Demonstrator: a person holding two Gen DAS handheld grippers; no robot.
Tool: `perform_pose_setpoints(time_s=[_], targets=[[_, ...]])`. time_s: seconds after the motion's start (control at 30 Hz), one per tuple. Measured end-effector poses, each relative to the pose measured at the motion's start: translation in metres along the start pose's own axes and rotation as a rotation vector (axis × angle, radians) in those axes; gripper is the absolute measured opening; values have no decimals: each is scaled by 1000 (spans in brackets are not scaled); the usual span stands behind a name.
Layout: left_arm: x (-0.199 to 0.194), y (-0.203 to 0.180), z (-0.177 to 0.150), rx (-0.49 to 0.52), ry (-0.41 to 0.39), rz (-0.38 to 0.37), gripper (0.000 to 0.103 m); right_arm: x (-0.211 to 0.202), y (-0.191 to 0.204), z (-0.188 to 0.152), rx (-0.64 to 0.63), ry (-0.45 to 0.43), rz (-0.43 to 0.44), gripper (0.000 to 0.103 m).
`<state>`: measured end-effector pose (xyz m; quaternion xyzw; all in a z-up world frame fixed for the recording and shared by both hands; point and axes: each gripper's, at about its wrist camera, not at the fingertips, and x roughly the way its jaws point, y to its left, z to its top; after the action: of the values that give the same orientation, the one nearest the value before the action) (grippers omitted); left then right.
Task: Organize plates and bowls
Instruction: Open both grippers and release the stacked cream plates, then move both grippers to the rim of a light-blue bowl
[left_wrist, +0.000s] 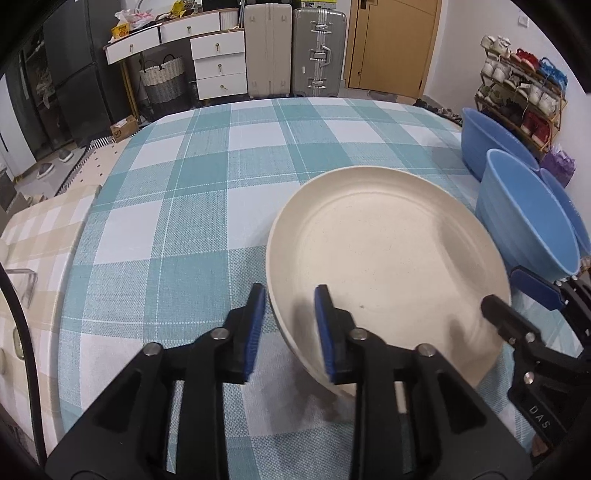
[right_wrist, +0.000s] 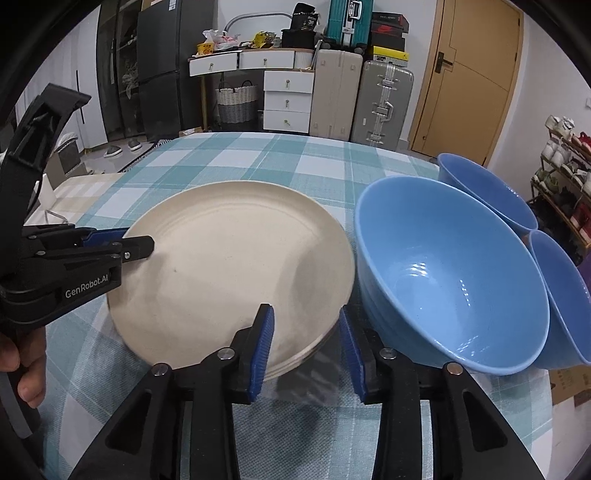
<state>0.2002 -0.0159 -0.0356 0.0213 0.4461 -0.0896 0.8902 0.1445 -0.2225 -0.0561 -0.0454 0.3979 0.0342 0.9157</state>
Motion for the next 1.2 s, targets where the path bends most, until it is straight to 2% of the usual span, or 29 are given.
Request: perform_pose_setpoints(time_s=[0.03, 0.1, 0.17, 0.2, 0.23, 0.33, 0.4, 0.63, 0.93, 1.2], targets=[[-3, 0, -1, -2, -4, -5, 39, 0, -1, 0, 6, -1, 11, 50], [-10, 3, -2, -13, -19, -11, 62, -2, -4, 1, 29, 2, 31, 55], [-18, 5, -2, -24, -32, -14, 71, -3, -5, 1, 36, 1, 34, 62], [-23, 6, -1, -29, -39, -22, 78, -6, -6, 2, 45, -5, 46, 70], [-27, 6, -1, -32, -45, -27, 81, -8, -7, 2, 55, -10, 68, 78], [-41, 6, 0, -32, -65, -33, 85, -14, -7, 4, 69, -16, 101, 88], [-51, 4, 0, -32, -78, -29, 102, -19, -4, 5, 63, -25, 103, 92], [-81, 7, 0, -78, -131, -32, 102, -36, -3, 8, 77, -56, 130, 99], [-104, 2, 5, -86, -155, -42, 102, -62, -10, 11, 86, -99, 141, 102], [-109, -16, 21, -73, -165, -64, 102, -86, -50, 24, 149, -141, 155, 102]])
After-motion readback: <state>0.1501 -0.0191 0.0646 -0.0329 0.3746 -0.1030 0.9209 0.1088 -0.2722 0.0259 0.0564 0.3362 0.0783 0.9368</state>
